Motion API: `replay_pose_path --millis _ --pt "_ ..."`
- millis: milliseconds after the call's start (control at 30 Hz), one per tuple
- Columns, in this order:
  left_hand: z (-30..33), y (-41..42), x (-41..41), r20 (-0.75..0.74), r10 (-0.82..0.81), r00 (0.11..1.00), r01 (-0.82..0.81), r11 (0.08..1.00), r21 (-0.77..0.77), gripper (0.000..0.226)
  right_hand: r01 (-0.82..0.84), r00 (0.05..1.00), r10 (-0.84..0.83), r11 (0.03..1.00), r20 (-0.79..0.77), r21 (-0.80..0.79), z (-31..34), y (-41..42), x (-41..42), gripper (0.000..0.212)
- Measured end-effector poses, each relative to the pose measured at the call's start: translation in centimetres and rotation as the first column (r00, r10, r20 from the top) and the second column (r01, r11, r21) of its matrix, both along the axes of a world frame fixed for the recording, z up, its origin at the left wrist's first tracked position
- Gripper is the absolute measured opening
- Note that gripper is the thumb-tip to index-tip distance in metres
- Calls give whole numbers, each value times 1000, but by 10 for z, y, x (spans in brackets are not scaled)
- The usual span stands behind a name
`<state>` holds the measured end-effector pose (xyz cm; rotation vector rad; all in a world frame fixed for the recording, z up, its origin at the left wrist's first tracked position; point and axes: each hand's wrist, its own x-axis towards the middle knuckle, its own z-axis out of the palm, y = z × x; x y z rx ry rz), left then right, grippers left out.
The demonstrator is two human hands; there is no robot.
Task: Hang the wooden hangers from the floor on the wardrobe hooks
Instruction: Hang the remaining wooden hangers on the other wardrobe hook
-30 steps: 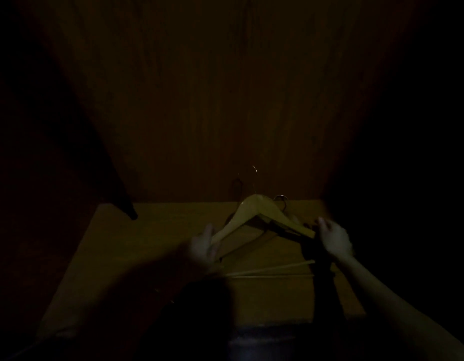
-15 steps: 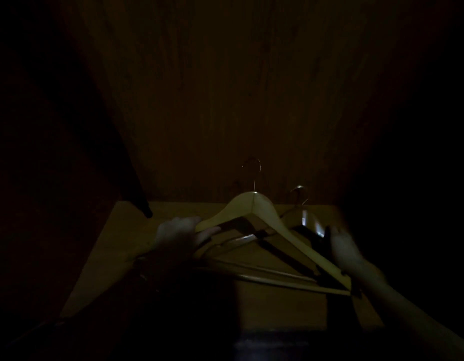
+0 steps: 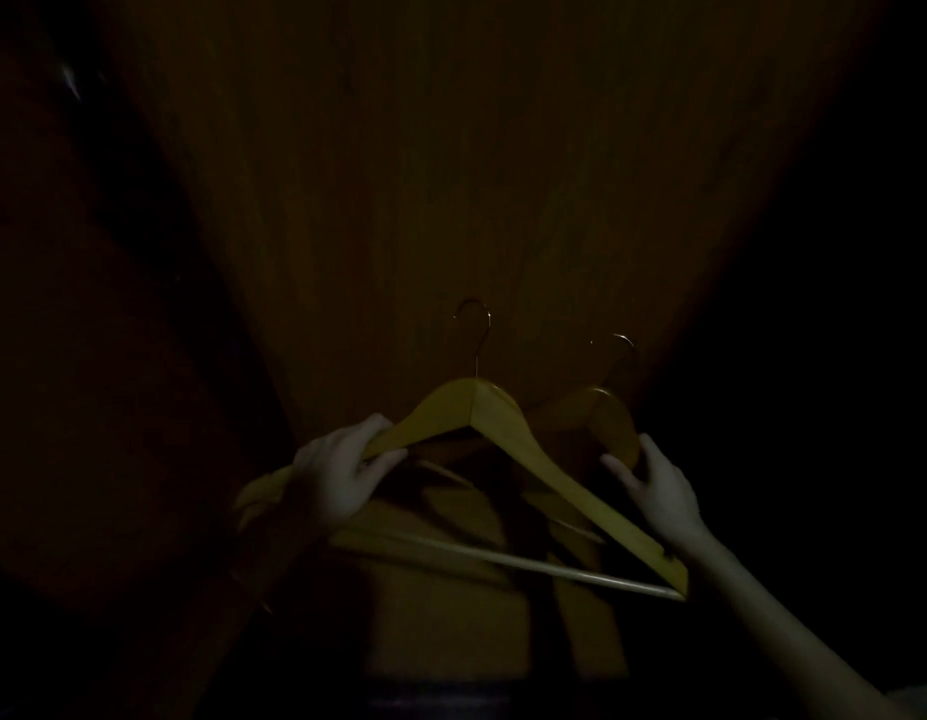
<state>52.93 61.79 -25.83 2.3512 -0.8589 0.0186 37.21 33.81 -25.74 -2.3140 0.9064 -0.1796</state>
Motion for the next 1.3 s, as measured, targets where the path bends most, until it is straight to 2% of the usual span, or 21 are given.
replay_pose_path --millis 33,133,233,300,500,633,700,767,833,900,1033,1200,1300 --pt "29 2 -5 -31 15 999 -15 1000 -4 55 -10 1000 10 1000 26 -14 26 0 0 39" --pt "122 9 -10 53 68 996 -65 996 -53 70 -56 998 57 998 37 -39 112 14 -1 43" --pt "210 13 -22 101 13 995 -9 999 -36 79 -56 993 70 988 97 -141 211 33 -2 53" --pt "270 20 -29 132 -8 991 20 996 -83 78 -50 990 76 976 117 -214 275 45 -6 60" --pt "454 43 -45 355 6 935 46 990 -136 54 -75 966 142 954 217 -291 468 74 -23 60" --pt "541 46 -59 395 -68 916 122 986 -114 27 -117 938 210 940 274 -320 564 91 -32 51" --pt "582 50 -72 412 -91 907 146 984 -103 23 -125 925 239 925 294 -360 606 101 -42 48" --pt "614 57 -80 441 -90 893 157 980 -118 36 -102 911 253 904 326 -416 638 106 -51 45" --pt "640 63 -86 480 -69 875 158 976 -147 58 -67 893 255 890 370 -451 661 110 -57 42" --pt "659 68 -90 526 -51 849 164 972 -169 67 -19 876 228 897 425 -442 678 112 -63 46" --pt "696 65 -95 525 -62 849 192 962 -196 42 49 877 165 903 452 -426 709 112 -68 53" --pt "731 50 -96 494 -100 864 206 964 -166 38 108 862 141 886 486 -450 742 111 -64 55" --pt "747 41 -91 535 -129 835 232 964 -130 29 167 866 108 859 489 -485 764 107 -58 56"
